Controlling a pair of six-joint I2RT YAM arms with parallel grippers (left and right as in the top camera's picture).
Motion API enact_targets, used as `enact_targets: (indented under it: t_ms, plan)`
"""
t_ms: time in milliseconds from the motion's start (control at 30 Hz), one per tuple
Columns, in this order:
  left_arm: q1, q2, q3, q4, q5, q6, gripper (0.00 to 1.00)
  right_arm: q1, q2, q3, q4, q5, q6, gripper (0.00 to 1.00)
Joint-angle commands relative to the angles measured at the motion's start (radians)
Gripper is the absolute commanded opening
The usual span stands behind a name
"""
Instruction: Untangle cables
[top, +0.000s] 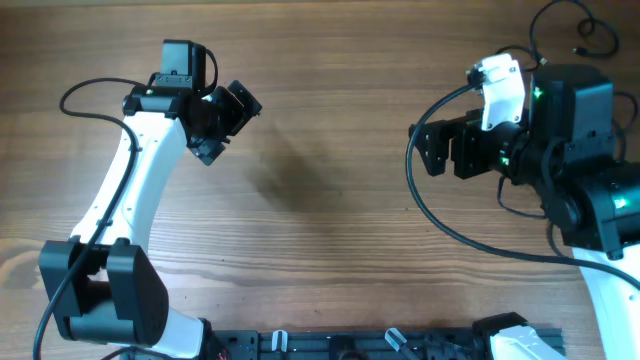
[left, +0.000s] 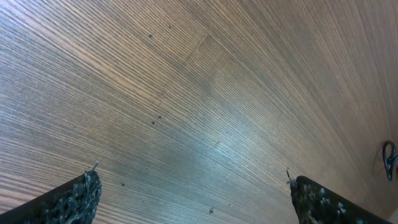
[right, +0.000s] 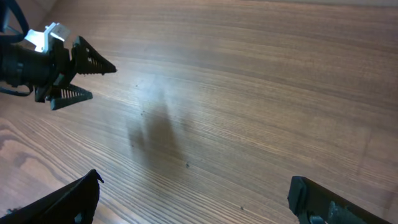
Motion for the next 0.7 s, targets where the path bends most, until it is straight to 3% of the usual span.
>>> enact_targets:
  t_ms: [0,200,333,467,667]
  plan:
    - [-0.005,0.009,0.002,0.000,-0.010,0.019,1.00,0.004,0.012,0.000,0.000,0.022,-0.026,1.00]
    - [-0.005,0.009,0.002,0.000,-0.010,0.019,1.00,0.003,-0.029,-0.002,0.000,0.037,-0.180,1.00]
    - [-0.005,0.009,0.002,0.000,-0.010,0.019,1.00,-0.032,-0.088,-0.028,0.049,0.034,-0.205,1.00]
    - [-0.005,0.009,0.002,0.000,-0.010,0.019,1.00,-0.101,-0.227,-0.208,0.234,0.034,-0.207,1.00]
    - [-0.005,0.009,0.002,0.000,-0.010,0.019,1.00,-0.122,-0.573,-0.647,0.603,0.000,-0.203,1.00]
